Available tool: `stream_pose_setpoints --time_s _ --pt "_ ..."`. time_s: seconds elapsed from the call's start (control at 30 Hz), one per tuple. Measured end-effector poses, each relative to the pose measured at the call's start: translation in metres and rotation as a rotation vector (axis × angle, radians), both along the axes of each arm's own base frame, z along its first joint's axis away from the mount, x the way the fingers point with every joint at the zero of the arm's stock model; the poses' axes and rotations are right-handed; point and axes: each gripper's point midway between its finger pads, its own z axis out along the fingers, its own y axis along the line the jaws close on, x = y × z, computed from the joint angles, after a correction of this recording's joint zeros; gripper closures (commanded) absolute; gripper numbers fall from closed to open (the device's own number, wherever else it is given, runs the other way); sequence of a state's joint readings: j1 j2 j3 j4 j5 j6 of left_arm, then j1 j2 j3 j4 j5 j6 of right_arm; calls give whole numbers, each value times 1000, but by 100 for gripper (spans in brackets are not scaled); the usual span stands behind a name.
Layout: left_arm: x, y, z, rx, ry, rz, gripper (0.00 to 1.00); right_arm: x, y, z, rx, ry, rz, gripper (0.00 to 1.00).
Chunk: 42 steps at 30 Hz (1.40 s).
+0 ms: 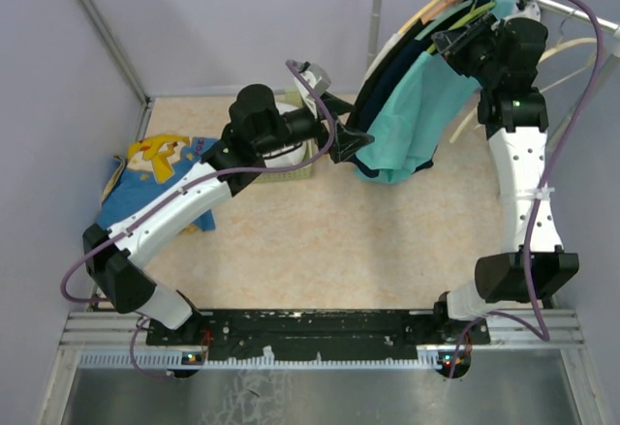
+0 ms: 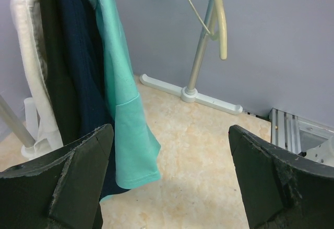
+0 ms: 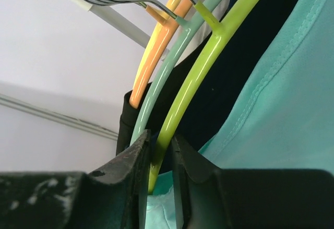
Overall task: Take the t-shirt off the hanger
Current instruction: Pick up the hanger from the clothesline.
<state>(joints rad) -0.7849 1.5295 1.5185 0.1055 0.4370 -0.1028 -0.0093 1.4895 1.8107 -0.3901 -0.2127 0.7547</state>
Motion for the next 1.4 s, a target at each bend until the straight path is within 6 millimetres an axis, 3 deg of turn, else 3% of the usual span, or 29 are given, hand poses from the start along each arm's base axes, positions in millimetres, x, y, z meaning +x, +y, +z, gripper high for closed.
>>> stream_pose_setpoints --time_s 0.3,0.47,0.7,0.93,1.1,1.4 --pt "2 0 -9 14 11 10 3 -3 -1 -10 34 14 -12 100" --pt "2 1 -13 19 17 14 3 -12 -3 -9 42 -10 -30 100" --pt "1 3 -11 16 14 18 3 -30 -7 9 76 -57 -59 100" --pt "1 3 -11 17 13 19 3 -30 -10 25 158 -108 -49 100" --pt "2 4 -9 19 8 22 3 -26 -7 23 193 -125 -27 100" --pt "0 2 14 -20 -26 12 3 -34 0 30 227 -160 16 100"
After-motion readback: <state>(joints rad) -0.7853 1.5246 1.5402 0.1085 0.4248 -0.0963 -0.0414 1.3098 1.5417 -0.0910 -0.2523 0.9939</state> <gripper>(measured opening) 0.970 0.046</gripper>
